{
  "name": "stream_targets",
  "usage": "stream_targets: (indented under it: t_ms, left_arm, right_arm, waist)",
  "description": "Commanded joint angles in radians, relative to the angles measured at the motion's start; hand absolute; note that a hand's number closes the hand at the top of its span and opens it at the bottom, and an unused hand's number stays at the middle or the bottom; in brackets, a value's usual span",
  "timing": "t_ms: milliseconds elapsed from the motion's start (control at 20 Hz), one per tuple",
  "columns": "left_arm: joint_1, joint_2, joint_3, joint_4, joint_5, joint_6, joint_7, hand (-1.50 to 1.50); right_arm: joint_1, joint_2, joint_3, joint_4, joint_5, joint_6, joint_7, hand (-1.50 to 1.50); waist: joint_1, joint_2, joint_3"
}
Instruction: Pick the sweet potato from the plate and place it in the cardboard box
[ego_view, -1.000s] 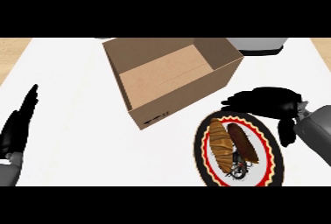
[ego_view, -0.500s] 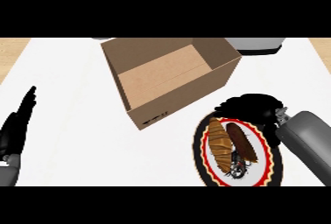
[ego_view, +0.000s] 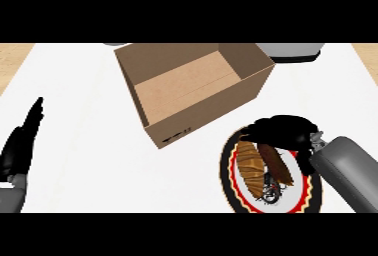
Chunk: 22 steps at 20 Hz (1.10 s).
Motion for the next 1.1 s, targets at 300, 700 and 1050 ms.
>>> stream_targets:
  t_ms: [300,700,1050]
  left_arm:
    - [0.030,0.016,0.060,-0.020,0.000,-0.064,-0.020,0.00]
    - [-0.008,0.002,0.087,-0.020,-0.025,-0.089,0.017,0.00]
    - [-0.019,-0.078,0.073,0.023,-0.080,-0.044,-0.027,0.00]
  right_arm:
    - [0.104,0.020,-0.002,-0.189,-0.025,0.113,-0.015,-1.50]
    - [0.094,0.011,0.024,-0.147,0.094,0.104,0.057,-1.50]
    - [0.111,0.067,0.002,-0.019,0.166,0.001,0.057,1.50]
  waist:
    - [-0.001,-0.001,0.000]
    - [0.003,0.001,0.000]
    - [0.001,0.002,0.000]
